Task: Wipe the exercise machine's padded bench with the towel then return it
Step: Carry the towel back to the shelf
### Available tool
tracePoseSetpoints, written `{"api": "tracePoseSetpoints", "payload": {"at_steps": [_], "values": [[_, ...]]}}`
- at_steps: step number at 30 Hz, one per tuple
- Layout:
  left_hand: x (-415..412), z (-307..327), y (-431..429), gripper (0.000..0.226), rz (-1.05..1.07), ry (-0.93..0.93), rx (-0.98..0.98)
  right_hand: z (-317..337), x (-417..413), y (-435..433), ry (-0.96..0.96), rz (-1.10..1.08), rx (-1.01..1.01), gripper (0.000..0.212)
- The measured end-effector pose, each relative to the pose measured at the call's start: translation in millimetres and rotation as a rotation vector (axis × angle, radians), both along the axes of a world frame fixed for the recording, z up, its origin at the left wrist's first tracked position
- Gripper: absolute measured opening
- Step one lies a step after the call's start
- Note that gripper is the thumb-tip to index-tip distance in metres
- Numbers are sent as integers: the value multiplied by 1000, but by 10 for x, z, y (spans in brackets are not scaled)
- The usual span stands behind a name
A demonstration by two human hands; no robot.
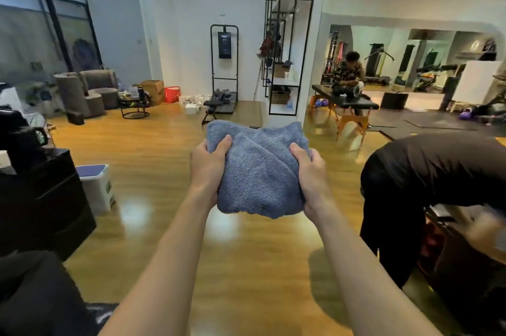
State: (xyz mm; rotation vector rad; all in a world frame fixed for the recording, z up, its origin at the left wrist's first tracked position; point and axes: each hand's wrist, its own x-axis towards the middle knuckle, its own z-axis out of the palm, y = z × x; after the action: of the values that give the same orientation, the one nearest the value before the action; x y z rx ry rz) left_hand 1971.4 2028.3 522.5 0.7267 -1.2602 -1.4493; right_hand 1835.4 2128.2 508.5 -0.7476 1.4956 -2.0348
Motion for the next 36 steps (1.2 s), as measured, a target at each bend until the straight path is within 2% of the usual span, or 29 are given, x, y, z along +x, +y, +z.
{"api": "tracePoseSetpoints", "payload": {"at_steps": [6, 11, 21, 29, 34, 36], "values": [[-1107, -172, -1919, 10, 15, 9, -26, -118, -1105, -1919, 36, 5, -4, 20], [-2047, -22, -3551, 14, 17, -7, -31, 30, -2021, -3499, 27, -16, 7, 18], [-3850, -151, -6696, 22, 68, -47, -12, -115, -3908, -6701, 33, 41, -18, 27], [-5175, 67, -9082, 10, 129, -56, -35, 51, -5295, -9239, 22, 98, -19, 24], [-5945, -68, -10702, 5, 133, -38, -47, -92, -6094, -10894, 31, 108, -9, 37], [-6266, -151, -11386, 4, 118, -40, -47, -159, -6391, -11542, 27, 98, -7, 33]]}}
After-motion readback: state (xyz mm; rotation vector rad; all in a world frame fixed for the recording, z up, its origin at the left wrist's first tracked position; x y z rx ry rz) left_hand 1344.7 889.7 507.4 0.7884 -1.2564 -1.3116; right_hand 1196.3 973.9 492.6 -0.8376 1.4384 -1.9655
